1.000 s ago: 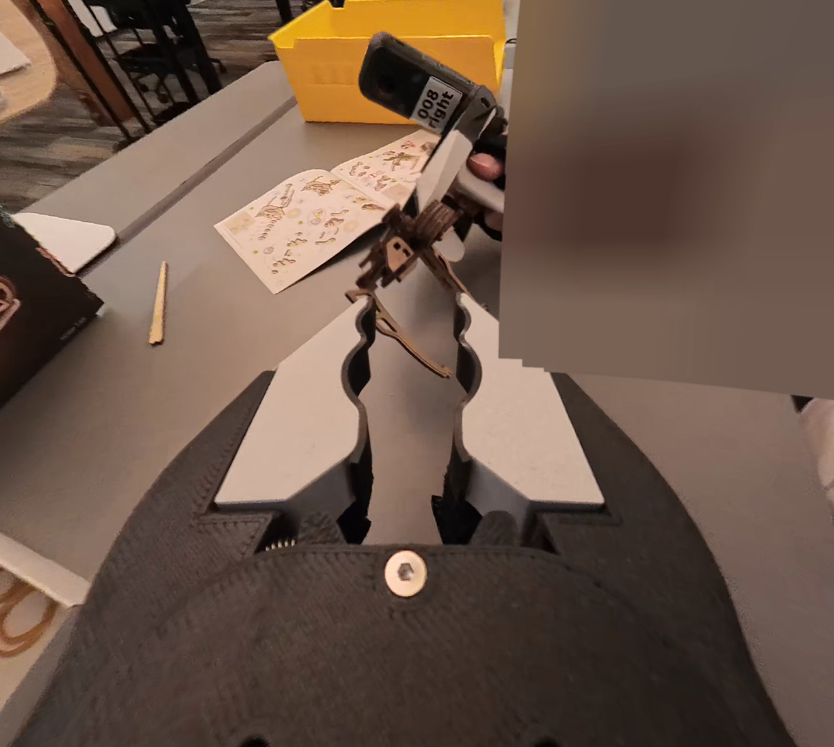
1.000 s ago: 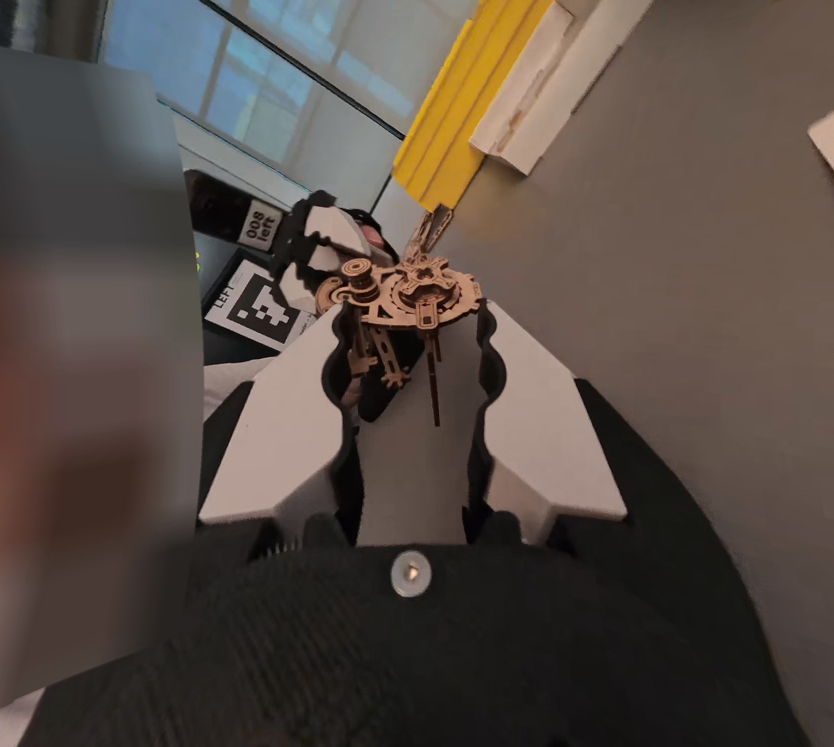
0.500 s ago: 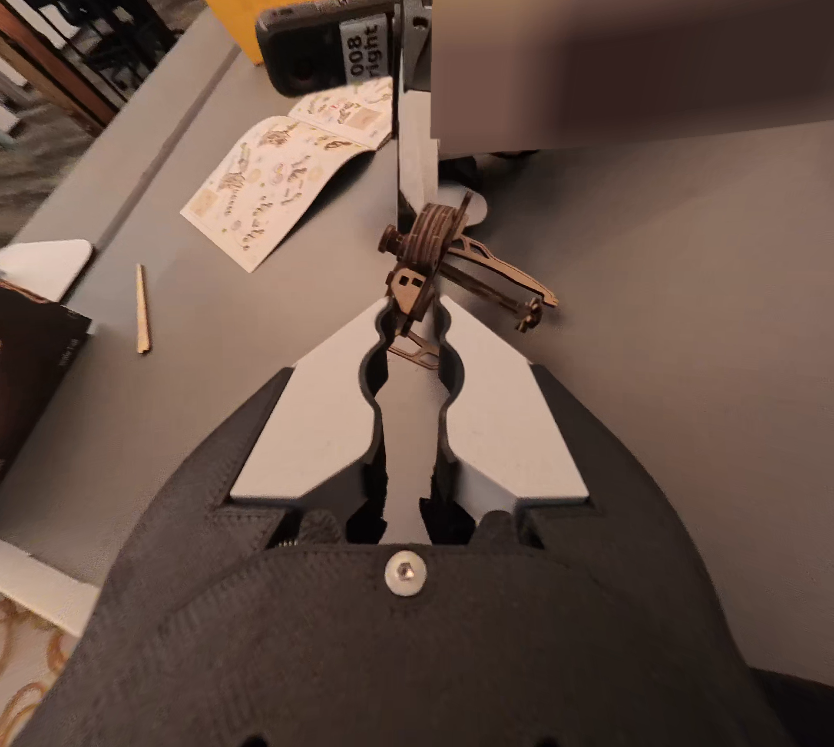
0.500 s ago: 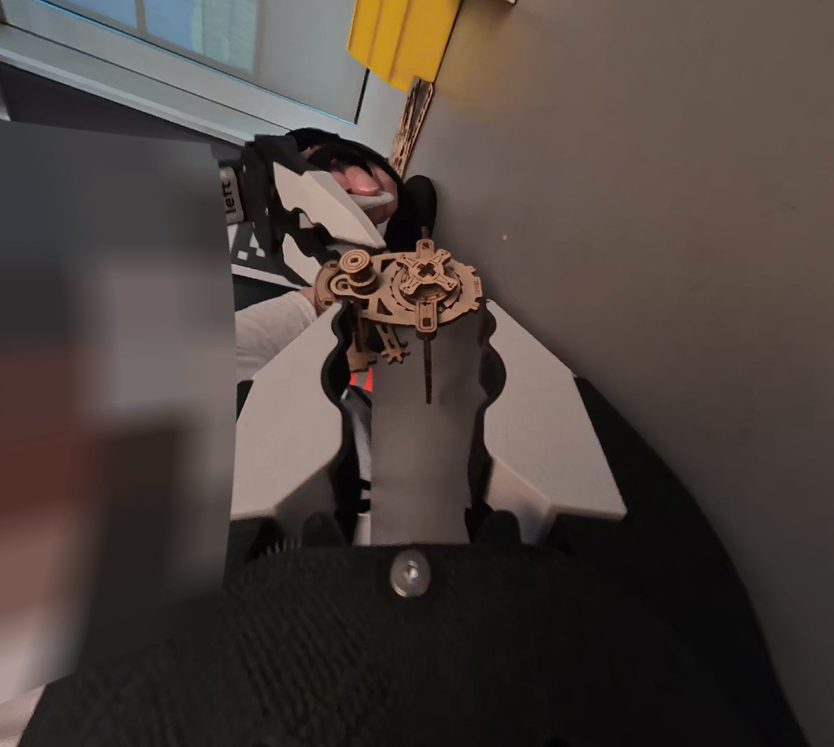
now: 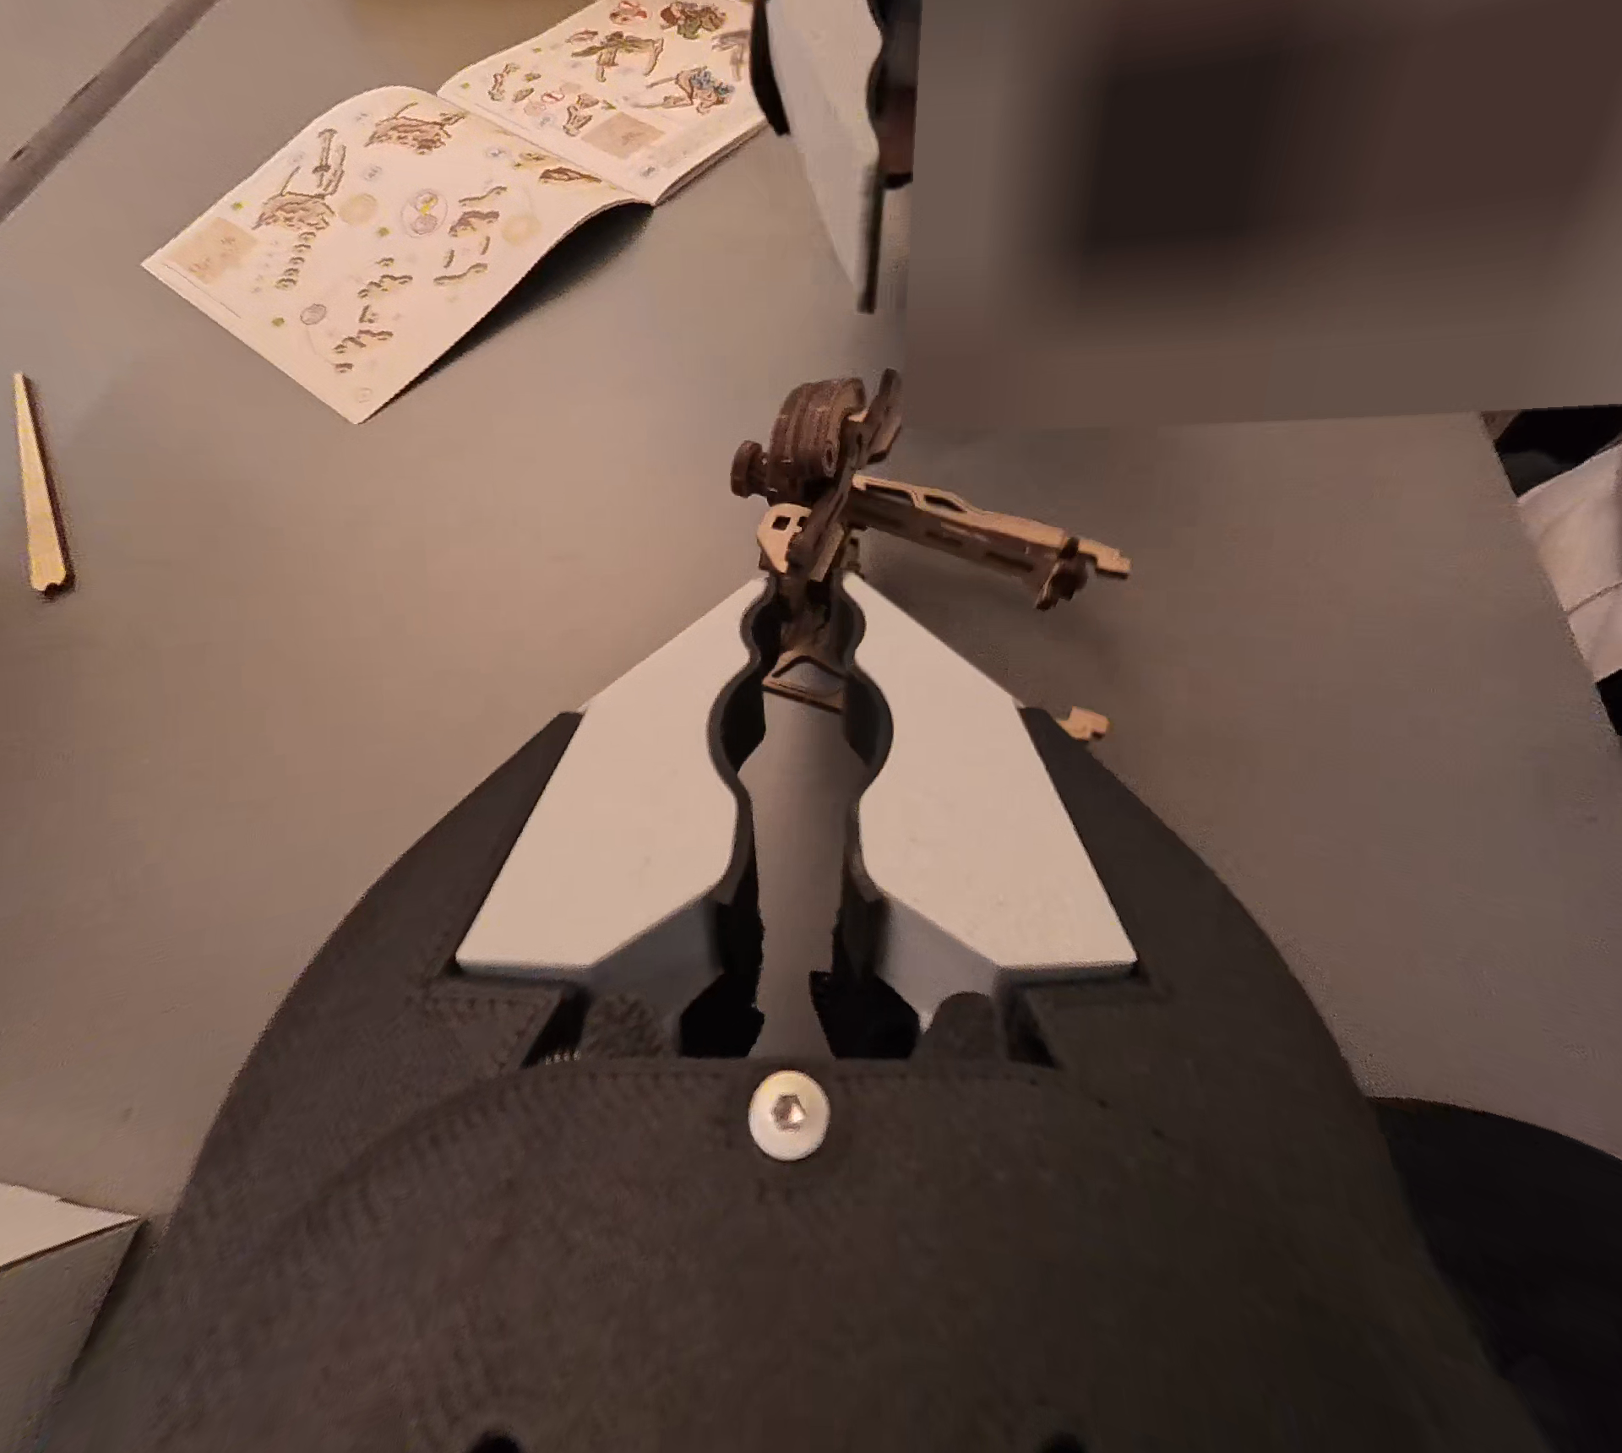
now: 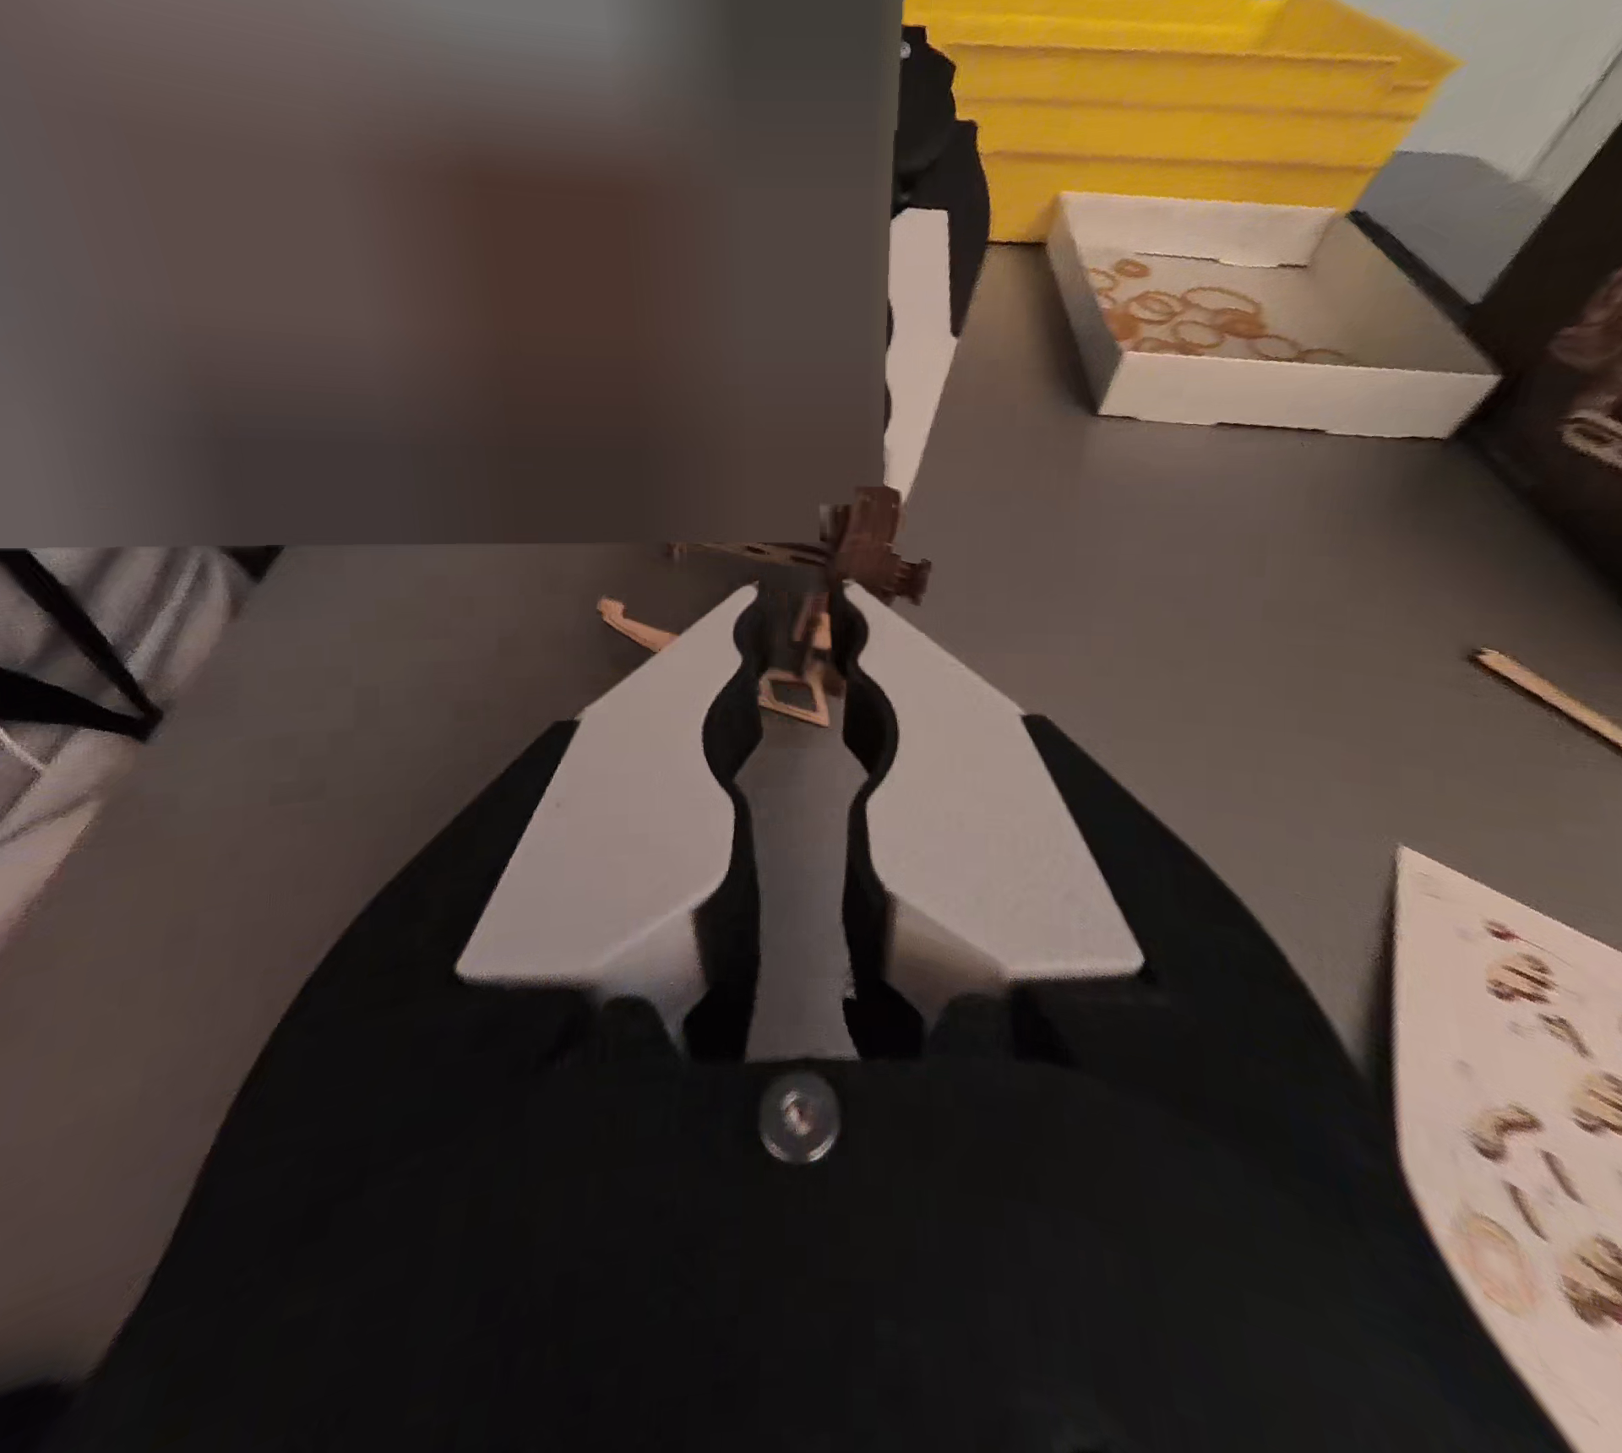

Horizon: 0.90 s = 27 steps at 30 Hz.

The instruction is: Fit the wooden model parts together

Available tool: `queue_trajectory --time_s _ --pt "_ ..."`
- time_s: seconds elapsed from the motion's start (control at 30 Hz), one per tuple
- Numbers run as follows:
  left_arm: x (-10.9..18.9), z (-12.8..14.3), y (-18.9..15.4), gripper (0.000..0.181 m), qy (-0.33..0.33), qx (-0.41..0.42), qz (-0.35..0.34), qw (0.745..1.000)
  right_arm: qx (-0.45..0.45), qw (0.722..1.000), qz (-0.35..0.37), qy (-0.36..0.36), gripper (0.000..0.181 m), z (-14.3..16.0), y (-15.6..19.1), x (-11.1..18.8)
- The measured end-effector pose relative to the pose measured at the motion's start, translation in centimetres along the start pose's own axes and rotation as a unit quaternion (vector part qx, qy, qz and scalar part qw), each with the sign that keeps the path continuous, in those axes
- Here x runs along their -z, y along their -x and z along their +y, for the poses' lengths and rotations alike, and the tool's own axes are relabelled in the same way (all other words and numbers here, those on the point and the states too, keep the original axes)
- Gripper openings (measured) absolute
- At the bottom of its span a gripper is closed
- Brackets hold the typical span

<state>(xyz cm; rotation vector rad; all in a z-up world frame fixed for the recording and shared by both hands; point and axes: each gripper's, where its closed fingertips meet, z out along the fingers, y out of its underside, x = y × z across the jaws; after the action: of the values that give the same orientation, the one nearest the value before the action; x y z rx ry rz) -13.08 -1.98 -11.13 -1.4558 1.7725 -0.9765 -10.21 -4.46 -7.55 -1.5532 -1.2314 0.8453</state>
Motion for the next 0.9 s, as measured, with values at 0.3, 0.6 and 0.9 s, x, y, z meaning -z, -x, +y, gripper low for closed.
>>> queue_trajectory --time_s 0.3,0.6,0.9 --pt "0.0 0.3 0.3 0.007 0.003 0.026 0.009 1.0 0.09 0.994 0.051 0.032 0.028 0.5 -0.1 -0.9" --pt "-0.3 1.0 1.8 0.023 0.027 0.06 -0.031 0.997 0.113 0.979 0.14 0.098 0.012 2.4 -3.3 -1.8" --pt "1.9 1.1 3.1 0.029 0.013 0.039 -0.044 0.998 -0.361 0.933 0.001 -0.009 0.001 3.6 -4.7 -0.1"
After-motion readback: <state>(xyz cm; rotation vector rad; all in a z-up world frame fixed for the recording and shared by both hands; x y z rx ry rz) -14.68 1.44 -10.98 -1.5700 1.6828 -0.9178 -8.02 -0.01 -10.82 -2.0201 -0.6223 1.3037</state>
